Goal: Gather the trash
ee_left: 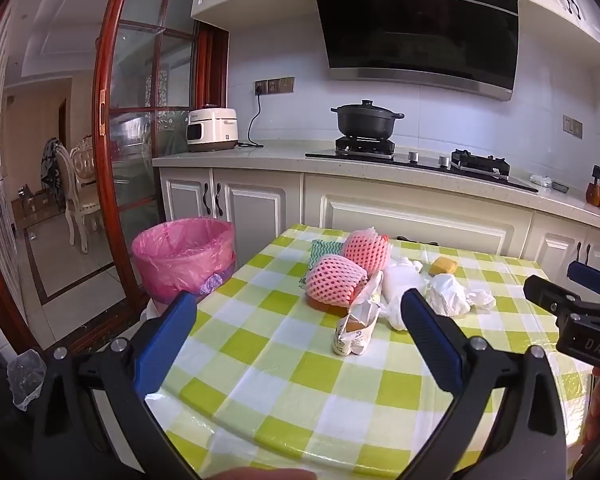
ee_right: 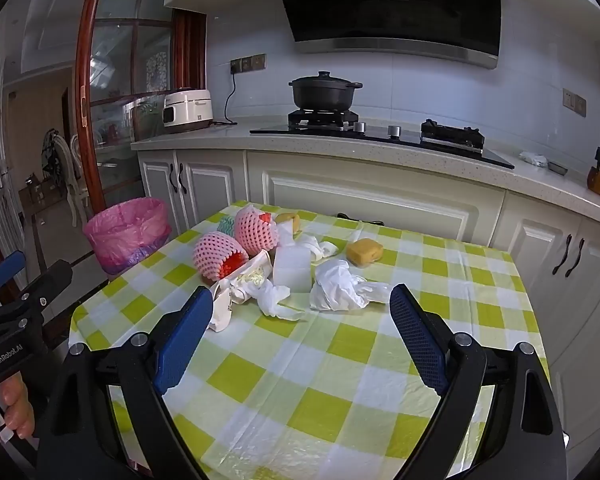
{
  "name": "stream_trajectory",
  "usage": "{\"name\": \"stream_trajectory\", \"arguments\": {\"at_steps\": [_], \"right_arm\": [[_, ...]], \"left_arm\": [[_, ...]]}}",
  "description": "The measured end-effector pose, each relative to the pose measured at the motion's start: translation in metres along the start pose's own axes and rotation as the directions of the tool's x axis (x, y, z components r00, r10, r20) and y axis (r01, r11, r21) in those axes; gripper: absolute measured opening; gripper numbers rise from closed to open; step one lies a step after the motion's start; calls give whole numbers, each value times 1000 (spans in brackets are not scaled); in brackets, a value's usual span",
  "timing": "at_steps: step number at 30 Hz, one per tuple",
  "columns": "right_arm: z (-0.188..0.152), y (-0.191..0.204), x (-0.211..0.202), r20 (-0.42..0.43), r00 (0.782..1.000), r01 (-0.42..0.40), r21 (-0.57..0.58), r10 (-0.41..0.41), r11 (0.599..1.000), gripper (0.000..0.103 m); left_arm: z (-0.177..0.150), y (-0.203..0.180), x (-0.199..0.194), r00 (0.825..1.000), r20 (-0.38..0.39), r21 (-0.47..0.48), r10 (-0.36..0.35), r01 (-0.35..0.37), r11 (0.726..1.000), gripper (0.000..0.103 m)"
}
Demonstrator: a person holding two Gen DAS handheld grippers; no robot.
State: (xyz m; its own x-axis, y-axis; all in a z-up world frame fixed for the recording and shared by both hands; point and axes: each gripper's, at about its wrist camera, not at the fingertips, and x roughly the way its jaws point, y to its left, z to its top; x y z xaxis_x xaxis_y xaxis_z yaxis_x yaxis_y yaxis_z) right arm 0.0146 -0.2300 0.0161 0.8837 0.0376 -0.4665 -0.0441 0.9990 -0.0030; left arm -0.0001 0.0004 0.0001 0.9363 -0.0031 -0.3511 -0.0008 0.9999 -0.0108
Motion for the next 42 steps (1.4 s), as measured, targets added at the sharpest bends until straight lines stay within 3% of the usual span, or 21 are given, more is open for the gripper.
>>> {"name": "stream_trajectory", "arguments": {"at_steps": [42], "right_arm": [[0,-2,-2,11,1000,-4,23,3,1000,85]], "left_arm": [[0,0,0,1000,-1,-4,-1,1,1000,99]]}}
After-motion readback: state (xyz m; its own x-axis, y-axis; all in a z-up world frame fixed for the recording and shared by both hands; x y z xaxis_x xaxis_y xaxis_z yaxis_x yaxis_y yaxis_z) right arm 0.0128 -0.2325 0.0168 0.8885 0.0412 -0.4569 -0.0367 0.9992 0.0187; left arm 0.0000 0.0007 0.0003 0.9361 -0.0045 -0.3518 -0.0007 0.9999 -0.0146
